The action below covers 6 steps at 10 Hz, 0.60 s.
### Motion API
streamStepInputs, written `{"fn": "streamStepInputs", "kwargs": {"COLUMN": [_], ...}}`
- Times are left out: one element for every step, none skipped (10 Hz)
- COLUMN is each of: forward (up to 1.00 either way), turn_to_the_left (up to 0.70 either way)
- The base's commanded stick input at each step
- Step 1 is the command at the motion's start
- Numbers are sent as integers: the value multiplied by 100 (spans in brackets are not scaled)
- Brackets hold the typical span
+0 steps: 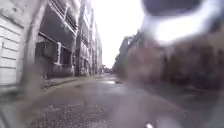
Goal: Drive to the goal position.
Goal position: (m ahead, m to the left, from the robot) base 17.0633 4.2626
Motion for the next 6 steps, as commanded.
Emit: {"fn": "streamStepInputs", "kwargs": {"forward": [50,50,50,50,50,50], "turn_to_the_left": [2,2,2,2,2,2]}}
